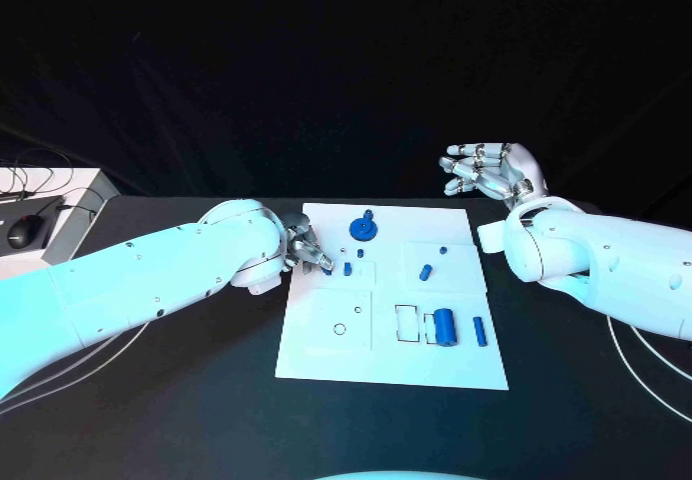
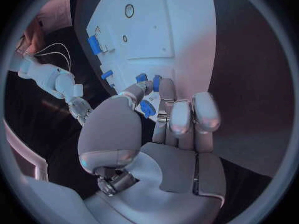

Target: Assemble the parts on the task board

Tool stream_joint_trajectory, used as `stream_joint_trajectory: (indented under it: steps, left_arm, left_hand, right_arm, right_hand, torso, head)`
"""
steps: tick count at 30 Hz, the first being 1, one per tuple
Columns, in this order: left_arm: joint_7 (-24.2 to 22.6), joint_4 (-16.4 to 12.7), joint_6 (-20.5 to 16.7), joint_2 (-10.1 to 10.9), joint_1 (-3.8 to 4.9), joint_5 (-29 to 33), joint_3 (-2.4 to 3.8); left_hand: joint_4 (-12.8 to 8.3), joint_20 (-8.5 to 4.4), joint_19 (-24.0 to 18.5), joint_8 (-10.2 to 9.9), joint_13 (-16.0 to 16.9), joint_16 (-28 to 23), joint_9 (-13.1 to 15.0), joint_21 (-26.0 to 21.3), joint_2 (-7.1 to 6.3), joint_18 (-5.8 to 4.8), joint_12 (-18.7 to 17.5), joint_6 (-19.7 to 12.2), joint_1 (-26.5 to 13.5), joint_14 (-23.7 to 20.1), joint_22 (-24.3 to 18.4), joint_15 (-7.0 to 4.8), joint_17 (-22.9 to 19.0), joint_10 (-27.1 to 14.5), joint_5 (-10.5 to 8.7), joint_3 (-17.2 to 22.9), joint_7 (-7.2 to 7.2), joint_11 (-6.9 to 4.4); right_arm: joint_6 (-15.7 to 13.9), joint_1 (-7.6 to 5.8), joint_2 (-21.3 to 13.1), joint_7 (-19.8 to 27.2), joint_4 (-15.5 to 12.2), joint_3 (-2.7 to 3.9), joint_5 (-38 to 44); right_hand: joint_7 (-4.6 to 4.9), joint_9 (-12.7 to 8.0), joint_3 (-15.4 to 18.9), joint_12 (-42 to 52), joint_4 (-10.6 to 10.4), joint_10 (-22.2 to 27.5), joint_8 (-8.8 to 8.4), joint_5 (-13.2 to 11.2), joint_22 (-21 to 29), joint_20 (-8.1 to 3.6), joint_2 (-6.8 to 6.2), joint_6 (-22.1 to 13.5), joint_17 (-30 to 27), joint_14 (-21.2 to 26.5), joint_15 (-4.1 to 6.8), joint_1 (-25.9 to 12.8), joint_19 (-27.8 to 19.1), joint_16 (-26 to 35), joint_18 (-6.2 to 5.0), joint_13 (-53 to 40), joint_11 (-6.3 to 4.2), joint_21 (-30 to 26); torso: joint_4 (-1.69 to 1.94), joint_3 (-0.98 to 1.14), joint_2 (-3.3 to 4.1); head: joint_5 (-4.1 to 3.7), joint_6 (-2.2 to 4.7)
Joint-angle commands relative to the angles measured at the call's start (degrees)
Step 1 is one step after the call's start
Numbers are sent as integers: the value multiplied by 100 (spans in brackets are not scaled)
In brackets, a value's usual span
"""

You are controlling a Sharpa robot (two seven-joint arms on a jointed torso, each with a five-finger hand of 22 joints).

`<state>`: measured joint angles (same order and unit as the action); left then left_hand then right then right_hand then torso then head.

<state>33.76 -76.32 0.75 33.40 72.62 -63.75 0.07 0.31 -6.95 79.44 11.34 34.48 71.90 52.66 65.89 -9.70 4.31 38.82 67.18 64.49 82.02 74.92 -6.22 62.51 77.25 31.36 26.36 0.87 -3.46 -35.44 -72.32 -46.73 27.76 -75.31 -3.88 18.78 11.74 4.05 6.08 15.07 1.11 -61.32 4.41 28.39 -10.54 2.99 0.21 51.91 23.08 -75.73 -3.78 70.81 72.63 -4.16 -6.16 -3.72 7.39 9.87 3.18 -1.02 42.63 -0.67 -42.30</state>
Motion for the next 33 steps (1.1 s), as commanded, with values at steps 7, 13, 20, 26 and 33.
stream_joint_trajectory:
  steps: [7,13,20,26,33]
  left_arm:
    - [-45,-188,-242,119,-32,-275,-13]
    - [-80,-287,-324,182,-59,-295,-12]
    - [-99,-351,-342,208,-77,-222,-12]
    - [-115,-385,-398,215,-94,-195,-12]
    - [-156,-388,-582,208,-109,-197,-12]
  left_hand:
    - [-645,6,15,24,-10,37,3,33,61,-90,32,170,65,-4,319,-22,11,125,43,681,-119,-121]
    - [-646,7,14,25,-11,37,1,33,60,-90,31,171,62,-5,319,-22,10,126,42,684,-119,-121]
    - [-650,7,13,29,-16,38,-4,31,56,-90,29,174,50,-6,317,-23,7,133,41,698,-121,-122]
    - [-648,10,16,36,-19,41,-7,38,59,-89,27,174,42,-6,319,-23,6,135,38,705,-122,-122]
    - [-643,10,15,37,-20,41,-7,35,67,-87,27,172,38,-6,317,-24,4,136,35,709,-123,-123]
  right_arm:
    - [96,0,-2,85,-7,2,5]
    - [99,0,-6,84,4,2,5]
    - [103,0,-4,82,14,2,5]
    - [105,0,1,83,21,2,6]
    - [106,0,4,82,24,2,6]
  right_hand:
    - [10,-6,-3,36,-48,51,4,21,20,12,-29,-10,-7,28,-7,23,-40,20,-19,6,-2,19]
    - [11,-6,-7,35,-46,55,3,27,36,12,-25,-12,-10,30,-8,28,-44,19,-20,6,-1,31]
    - [11,-6,-7,35,-46,55,3,27,36,12,-25,-12,-10,30,-8,28,-44,19,-20,6,-1,31]
    - [11,-6,-7,35,-46,55,3,27,36,12,-25,-12,-10,30,-8,28,-44,19,-20,6,-1,31]
    - [11,-6,-11,35,-40,55,3,27,62,13,-23,-14,-14,33,-8,31,-51,20,-20,5,-1,49]
  torso:
    - [-5,2,5]
    - [10,-2,-5]
    - [-4,1,1]
    - [-3,2,-2]
    - [-4,4,4]
  head:
    - [2,-17]
    - [2,-29]
    - [14,-25]
    - [18,-16]
    - [20,-3]
